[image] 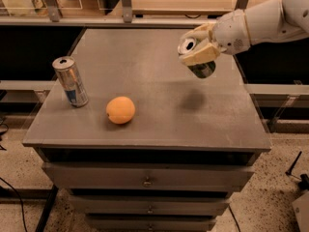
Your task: Place green can upright
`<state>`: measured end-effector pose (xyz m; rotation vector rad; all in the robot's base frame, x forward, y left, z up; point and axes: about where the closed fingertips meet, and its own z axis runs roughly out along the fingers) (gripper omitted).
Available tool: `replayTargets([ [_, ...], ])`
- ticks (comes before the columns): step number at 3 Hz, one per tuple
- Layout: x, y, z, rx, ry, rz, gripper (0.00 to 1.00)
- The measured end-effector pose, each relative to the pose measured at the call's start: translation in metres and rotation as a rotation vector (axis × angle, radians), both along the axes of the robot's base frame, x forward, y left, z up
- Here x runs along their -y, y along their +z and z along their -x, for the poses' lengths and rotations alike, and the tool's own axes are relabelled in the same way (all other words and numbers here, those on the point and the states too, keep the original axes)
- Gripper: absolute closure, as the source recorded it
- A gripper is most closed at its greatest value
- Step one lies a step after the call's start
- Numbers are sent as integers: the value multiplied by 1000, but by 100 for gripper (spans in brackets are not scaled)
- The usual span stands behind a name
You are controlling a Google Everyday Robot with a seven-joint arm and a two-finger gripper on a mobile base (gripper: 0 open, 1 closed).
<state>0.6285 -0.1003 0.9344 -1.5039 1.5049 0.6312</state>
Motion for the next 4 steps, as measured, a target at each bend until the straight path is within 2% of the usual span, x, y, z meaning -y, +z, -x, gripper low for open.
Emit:
replayTargets([
  [1, 13, 14, 5, 8, -25, -222, 100],
  [3, 11, 20, 7, -2, -24, -268, 100],
  [4, 22, 13, 4, -55, -73, -373, 100],
])
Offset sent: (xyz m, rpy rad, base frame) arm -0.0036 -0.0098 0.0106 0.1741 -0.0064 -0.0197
